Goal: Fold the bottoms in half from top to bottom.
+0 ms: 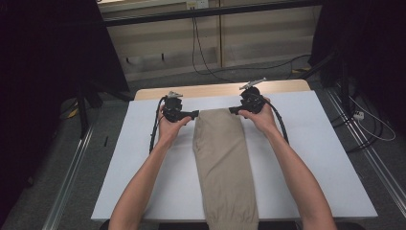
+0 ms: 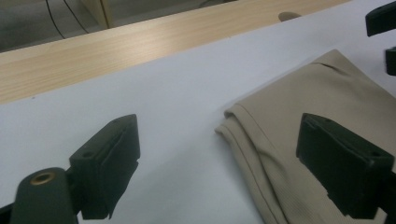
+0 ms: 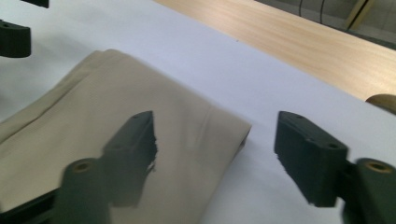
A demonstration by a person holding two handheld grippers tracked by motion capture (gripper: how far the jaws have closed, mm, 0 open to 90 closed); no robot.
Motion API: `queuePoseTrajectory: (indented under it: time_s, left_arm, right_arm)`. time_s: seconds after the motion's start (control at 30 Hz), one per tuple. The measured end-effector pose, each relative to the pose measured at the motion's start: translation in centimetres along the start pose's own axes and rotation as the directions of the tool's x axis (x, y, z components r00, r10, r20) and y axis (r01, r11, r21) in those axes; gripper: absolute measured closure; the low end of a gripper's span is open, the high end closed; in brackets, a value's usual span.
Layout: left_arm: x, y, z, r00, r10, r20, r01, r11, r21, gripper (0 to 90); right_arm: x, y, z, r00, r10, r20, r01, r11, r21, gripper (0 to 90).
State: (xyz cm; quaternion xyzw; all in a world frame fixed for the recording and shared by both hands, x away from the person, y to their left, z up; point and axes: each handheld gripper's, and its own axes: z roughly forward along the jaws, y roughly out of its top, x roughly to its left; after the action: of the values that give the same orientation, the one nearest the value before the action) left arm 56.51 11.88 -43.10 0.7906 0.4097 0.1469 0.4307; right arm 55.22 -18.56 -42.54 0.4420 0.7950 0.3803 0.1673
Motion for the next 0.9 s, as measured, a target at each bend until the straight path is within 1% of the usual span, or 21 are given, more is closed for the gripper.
queuePoseTrajectory:
  time_s: [0.03, 0.07, 0.1, 0.13, 0.17, 0.23, 0.27, 0.3, 0.33, 0.37, 0.4, 0.43, 0.5, 0.57, 0.63, 0.7, 0.73, 0.77, 0.83, 0.87, 0.9]
  left_arm:
    - [0.1, 0.2, 0.4, 1.0000, -0.003, 0.009, 0.003, 1.0000, 0.001, 15.7]
    - [0.1, 0.3, 0.8, 1.0000, -0.003, -0.001, 0.003, 1.0000, 0.006, 18.4]
    - [0.1, 0.4, 1.3, 1.0000, 0.003, 0.002, -0.003, 0.9998, 0.021, 18.7]
    - [0.1, 0.5, 1.8, 0.9999, -0.004, 0.015, 0.004, 0.9996, 0.029, 20.2]
    - [0.0, 0.5, 2.1, 0.9999, 0.004, 0.016, -0.005, 0.9995, 0.031, 23.7]
    - [0.0, 0.5, 2.7, 0.9990, 0.001, 0.045, -0.003, 0.9982, 0.060, 26.9]
    - [0.0, 0.4, 3.0, 0.9989, 0.000, 0.046, -0.003, 0.9979, 0.065, 28.4]
    - [-0.1, 0.4, 3.3, 0.9979, 0.005, 0.065, -0.011, 0.9963, 0.086, 28.5]
    - [-0.1, 0.4, 3.5, 0.9971, 0.010, 0.075, -0.017, 0.9956, 0.092, 30.5]
    - [-0.2, 0.3, 3.8, 0.9965, 0.014, 0.082, -0.023, 0.9946, 0.101, 32.2]
    - [-0.3, 0.3, 4.0, 0.9975, 0.016, 0.069, -0.023, 0.9943, 0.104, 33.1]
    - [-0.3, 0.2, 4.2, 0.9970, 0.016, 0.075, -0.024, 0.9943, 0.104, 33.4]
    - [-0.4, -0.1, 4.6, 0.9960, 0.018, 0.088, -0.028, 0.9929, 0.115, 36.9]
    - [-0.4, -0.2, 4.8, 0.9962, 0.022, 0.084, -0.031, 0.9938, 0.106, 36.2]
    - [-0.5, -0.2, 4.8, 0.9965, 0.021, 0.081, -0.030, 0.9942, 0.103, 37.9]
    - [-0.5, -0.2, 4.8, 0.9942, 0.036, 0.102, -0.047, 0.9936, 0.103, 46.5]
    - [-0.6, -0.2, 4.8, 0.9941, 0.041, 0.101, -0.051, 0.9931, 0.105, 50.1]
    - [-0.7, -0.2, 4.8, 0.9927, 0.046, 0.112, -0.058, 0.9922, 0.110, 52.2]
    - [-0.7, -0.2, 4.7, 0.9903, 0.034, 0.135, -0.050, 0.9918, 0.118, 61.4]
    - [-0.7, -0.3, 4.7, 0.9896, 0.028, 0.141, -0.045, 0.9917, 0.121, 66.5]
    - [-0.8, -0.3, 4.6, 0.9874, 0.012, 0.158, -0.033, 0.9904, 0.134, 71.2]
  right_arm:
    - [-0.1, 0.1, 0.3, 1.0000, 0.003, 0.000, -0.003, 1.000, 0.006, 36.5]
    - [-0.3, 0.3, 0.8, 1.0000, 0.007, -0.003, -0.007, 1.000, 0.007, 39.3]
    - [-0.5, 0.3, 1.2, 0.9999, 0.014, 0.003, -0.014, 1.000, 0.005, 41.4]
    - [-0.7, 0.3, 1.6, 0.9998, 0.021, 0.002, -0.021, 1.000, 0.005, 44.5]
    - [-0.9, 0.3, 1.9, 0.9996, 0.029, -0.003, -0.029, 0.999, 0.013, 44.8]
    - [-1.3, 0.1, 2.6, 0.9992, 0.040, 0.003, -0.040, 0.999, 0.030, 46.2]
    - [-1.4, 0.0, 2.9, 0.9991, 0.041, 0.000, -0.041, 0.999, 0.031, 46.1]
    - [-1.5, -0.1, 3.0, 0.9990, 0.045, -0.002, -0.045, 0.998, 0.034, 46.0]
    - [-1.6, -0.2, 3.3, 0.9987, 0.051, -0.009, -0.050, 0.998, 0.043, 45.8]
    - [-1.7, -0.3, 3.5, 0.9984, 0.055, -0.012, -0.054, 0.997, 0.046, 45.7]
    - [-1.8, -0.5, 3.8, 0.9980, 0.060, -0.016, -0.060, 0.997, 0.052, 45.0]
    - [-1.8, -0.7, 4.0, 0.9976, 0.067, -0.017, -0.066, 0.996, 0.057, 44.0]
    - [-1.8, -0.8, 4.1, 0.9977, 0.065, -0.022, -0.064, 0.997, 0.046, 43.0]
    - [-1.6, -0.7, 4.2, 0.9985, 0.051, -0.021, -0.050, 0.998, 0.047, 42.9]
    - [-1.4, -0.7, 4.2, 0.9990, 0.035, -0.027, -0.034, 0.998, 0.052, 45.6]
    - [-1.2, -0.7, 4.2, 0.9991, 0.020, -0.038, -0.018, 0.998, 0.057, 54.3]
    - [-1.0, -0.6, 4.2, 0.9986, 0.021, -0.049, -0.018, 0.998, 0.060, 59.1]
    - [-0.8, -0.6, 4.3, 0.9984, 0.016, -0.054, -0.013, 0.998, 0.060, 61.0]
    - [-0.9, -0.7, 4.2, 0.9973, 0.031, -0.067, -0.027, 0.998, 0.060, 67.1]
    - [-1.0, -0.7, 4.2, 0.9963, 0.047, -0.073, -0.043, 0.997, 0.059, 72.6]
    - [-1.0, -0.7, 4.2, 0.9945, 0.059, -0.086, -0.054, 0.997, 0.061, 82.3]
